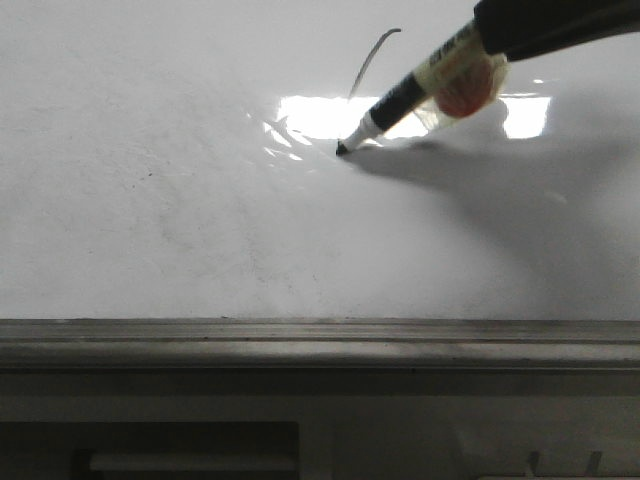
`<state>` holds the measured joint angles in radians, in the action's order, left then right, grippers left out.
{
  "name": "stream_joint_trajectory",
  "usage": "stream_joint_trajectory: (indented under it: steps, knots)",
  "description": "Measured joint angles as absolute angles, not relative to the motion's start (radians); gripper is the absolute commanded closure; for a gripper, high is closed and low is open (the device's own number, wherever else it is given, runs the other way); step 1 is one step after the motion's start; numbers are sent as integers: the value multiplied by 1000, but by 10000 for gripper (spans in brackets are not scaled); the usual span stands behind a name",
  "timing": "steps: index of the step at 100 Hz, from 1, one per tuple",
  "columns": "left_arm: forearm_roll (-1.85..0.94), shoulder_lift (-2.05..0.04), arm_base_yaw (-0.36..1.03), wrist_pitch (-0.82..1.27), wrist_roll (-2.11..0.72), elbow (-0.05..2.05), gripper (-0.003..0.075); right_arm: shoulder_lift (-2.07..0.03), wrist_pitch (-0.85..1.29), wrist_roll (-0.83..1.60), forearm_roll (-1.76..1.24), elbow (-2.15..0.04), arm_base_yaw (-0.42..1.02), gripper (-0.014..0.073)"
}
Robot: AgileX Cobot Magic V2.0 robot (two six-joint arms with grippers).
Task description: Write number 6 on whiteboard
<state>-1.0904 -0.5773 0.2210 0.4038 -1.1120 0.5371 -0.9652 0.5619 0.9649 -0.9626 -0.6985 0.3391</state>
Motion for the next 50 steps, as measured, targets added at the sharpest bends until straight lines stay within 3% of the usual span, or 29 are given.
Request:
stream_joint_trajectory:
  steps: [50]
  knots:
    - [-1092, -575, 221, 402, -1112, 537, 272, -901, 543, 809, -807, -698, 316, 641]
